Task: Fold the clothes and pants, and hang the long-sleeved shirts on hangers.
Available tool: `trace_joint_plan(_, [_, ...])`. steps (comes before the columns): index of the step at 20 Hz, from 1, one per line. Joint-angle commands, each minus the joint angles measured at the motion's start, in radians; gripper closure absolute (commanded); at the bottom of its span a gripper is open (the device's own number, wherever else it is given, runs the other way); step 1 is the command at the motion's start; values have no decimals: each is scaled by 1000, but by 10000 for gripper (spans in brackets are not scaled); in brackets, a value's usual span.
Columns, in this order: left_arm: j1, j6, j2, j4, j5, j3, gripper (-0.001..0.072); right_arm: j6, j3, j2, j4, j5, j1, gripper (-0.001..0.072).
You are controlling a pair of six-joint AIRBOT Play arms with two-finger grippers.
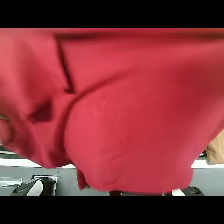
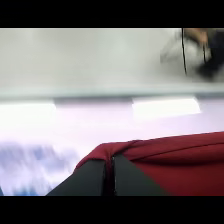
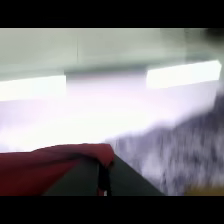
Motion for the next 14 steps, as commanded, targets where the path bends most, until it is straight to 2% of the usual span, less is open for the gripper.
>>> trace_joint_plan(1, [-87,8,-107,13,-37,-356,683,6,-185,-202,18,255,2,680])
trace_joint_plan(3, [-142,18,-180,13,117,-591,683,9,-369,-306,49,114,17,680])
trace_joint_plan(6, [-194,18,-361,12,292,-713,683,29,-484,-497,47,-59,100,680])
trace_joint_plan(7, [-203,19,-435,7,331,-702,683,37,-476,-565,38,-106,127,679])
trace_joint_plan(9, [-212,35,-555,-7,396,-642,682,126,-449,-656,29,-238,145,678])
trace_joint_plan(12, [-215,36,-670,-14,511,-523,682,272,-447,-676,10,-535,144,677])
trace_joint_plan(14, [-225,37,-721,-41,603,-448,681,331,-447,-676,10,-730,144,678])
